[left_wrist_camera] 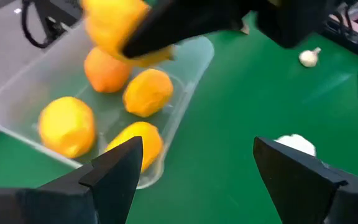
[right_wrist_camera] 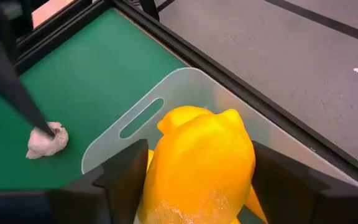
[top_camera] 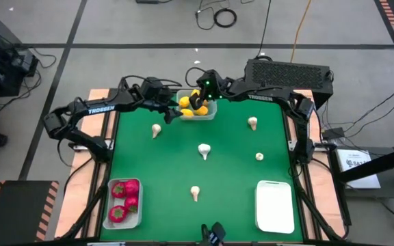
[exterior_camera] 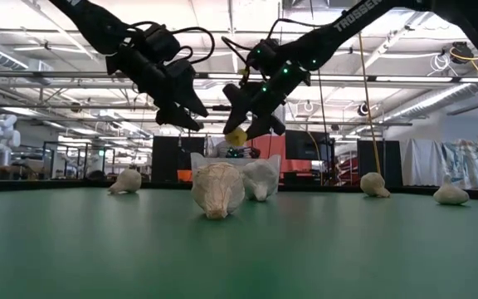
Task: Sort produce into baskets
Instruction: Put the lemon into the transparent bin, then put the garlic into the white bin
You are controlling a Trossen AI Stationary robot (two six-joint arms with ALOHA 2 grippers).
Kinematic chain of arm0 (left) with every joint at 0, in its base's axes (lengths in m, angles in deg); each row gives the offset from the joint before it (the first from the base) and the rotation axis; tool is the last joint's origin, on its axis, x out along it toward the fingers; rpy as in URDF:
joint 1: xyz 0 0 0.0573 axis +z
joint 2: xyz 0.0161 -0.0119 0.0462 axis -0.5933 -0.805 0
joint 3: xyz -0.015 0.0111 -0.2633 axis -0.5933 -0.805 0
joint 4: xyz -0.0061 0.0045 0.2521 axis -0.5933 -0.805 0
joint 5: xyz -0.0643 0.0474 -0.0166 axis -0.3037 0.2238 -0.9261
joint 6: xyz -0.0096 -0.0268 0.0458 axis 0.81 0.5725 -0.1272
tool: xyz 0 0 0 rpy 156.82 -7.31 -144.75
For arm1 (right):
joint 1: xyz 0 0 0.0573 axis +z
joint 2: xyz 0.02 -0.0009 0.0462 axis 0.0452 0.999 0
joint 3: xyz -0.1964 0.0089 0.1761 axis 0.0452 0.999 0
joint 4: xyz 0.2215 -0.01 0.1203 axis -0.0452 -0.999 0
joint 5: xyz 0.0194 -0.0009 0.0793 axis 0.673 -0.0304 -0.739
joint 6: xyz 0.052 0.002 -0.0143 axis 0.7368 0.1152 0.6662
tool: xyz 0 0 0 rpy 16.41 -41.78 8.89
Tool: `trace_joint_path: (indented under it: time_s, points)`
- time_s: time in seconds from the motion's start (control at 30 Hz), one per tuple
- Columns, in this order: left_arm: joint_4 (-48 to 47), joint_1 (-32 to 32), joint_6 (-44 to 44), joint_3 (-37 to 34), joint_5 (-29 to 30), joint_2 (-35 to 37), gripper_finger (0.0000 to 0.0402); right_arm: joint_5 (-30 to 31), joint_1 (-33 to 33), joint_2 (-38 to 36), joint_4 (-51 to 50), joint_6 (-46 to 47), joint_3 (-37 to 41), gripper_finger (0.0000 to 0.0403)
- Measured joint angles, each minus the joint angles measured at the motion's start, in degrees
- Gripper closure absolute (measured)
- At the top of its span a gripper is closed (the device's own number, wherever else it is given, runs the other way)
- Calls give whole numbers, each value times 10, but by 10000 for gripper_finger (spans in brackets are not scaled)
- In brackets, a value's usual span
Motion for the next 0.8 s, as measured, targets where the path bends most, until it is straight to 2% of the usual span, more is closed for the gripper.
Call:
trace_joint_path:
  time_s: [0.2,0.37,0.63,0.8]
  points:
    - [-14,-6,6,0,0,2,88,0,-1,0,11,-4,0,92]
    - [-32,-6,2,0,0,14,88,-3,-5,0,7,-6,0,64]
    - [-103,-4,-33,0,52,69,88,-45,-5,-31,-25,-6,0,56]
    - [-138,-3,-39,0,79,102,88,-60,-3,-71,-96,-26,0,55]
